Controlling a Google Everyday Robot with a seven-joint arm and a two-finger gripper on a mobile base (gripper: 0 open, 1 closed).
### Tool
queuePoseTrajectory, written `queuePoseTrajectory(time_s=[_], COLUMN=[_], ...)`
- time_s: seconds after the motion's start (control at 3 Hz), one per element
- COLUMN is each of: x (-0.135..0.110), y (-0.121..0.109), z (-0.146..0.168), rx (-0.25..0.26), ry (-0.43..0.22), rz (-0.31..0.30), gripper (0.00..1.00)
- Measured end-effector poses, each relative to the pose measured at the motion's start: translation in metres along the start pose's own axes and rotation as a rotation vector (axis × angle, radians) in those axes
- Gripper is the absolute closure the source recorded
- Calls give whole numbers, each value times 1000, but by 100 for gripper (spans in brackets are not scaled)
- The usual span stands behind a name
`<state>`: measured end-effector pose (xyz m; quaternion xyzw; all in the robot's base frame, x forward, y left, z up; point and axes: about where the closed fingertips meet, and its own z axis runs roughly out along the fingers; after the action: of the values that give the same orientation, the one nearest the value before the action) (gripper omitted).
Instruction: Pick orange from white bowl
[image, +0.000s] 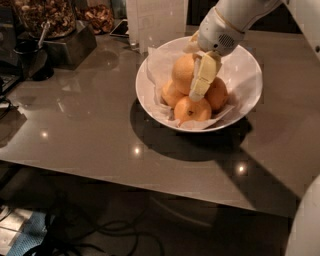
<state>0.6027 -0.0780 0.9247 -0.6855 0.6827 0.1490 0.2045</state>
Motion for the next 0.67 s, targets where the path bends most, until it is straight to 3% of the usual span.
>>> queuePoseTrajectory(time_s=[0.67], x=[0], y=[0], z=[0], rx=[0], ry=[0], rz=[0], gripper=[41])
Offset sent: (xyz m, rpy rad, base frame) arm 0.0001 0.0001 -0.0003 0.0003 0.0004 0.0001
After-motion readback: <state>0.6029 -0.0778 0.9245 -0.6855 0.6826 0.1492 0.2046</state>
